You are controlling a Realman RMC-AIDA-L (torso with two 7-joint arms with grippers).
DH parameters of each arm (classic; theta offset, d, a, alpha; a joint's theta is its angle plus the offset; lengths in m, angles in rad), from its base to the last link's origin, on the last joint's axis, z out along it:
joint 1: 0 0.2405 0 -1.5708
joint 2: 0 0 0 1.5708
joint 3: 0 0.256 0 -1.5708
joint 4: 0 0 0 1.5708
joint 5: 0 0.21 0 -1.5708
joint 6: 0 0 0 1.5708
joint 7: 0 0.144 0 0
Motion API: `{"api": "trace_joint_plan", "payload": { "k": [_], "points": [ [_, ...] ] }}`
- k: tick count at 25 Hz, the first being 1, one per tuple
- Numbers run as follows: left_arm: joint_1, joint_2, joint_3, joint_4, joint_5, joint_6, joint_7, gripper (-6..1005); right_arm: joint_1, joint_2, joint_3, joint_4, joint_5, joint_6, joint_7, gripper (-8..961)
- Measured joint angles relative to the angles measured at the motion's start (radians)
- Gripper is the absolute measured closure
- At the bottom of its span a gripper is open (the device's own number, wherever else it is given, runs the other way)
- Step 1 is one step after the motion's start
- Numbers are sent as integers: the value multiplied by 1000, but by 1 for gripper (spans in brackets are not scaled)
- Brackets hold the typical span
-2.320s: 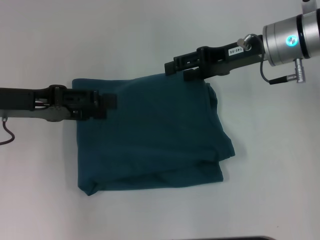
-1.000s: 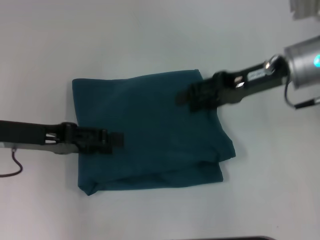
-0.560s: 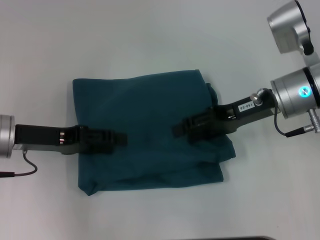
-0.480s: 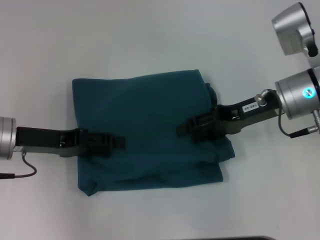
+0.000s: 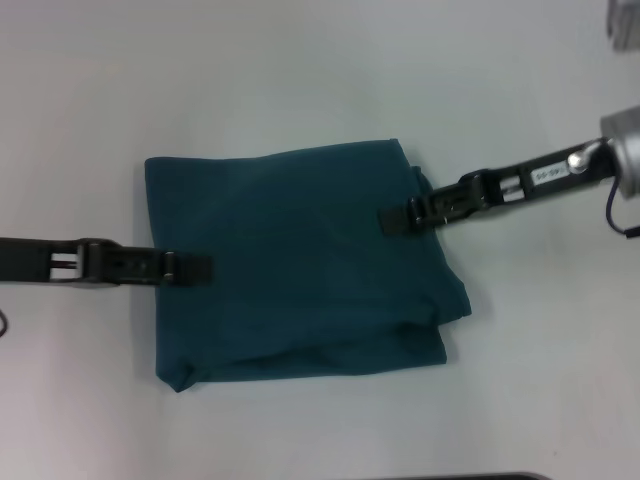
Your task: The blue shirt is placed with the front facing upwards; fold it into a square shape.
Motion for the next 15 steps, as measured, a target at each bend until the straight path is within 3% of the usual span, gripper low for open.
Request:
{"api": "trace_joint_plan", "payload": {
  "k": [3,6,9,12,15],
  "points": [
    [42,-9,-13,-10,-70,20,213,221,-36,29,64,15,94,-39,-341,141],
    [111,-48,-22,38,-201,17,564,221,-91,73,129,101,219,-33,-726,141],
    [182,-85,-28,63,-261,6,933,222,-127,79,110,115,250,-87,-1013,141],
    [216,-84,-30,140,-264,-7,1131,222,-182,82,39,110,208,-83,-1318,142],
    [229,-63,-31,251,-244,-22,1239,222,-225,83,-2,181,193,-40,-1544,146]
  ]
}}
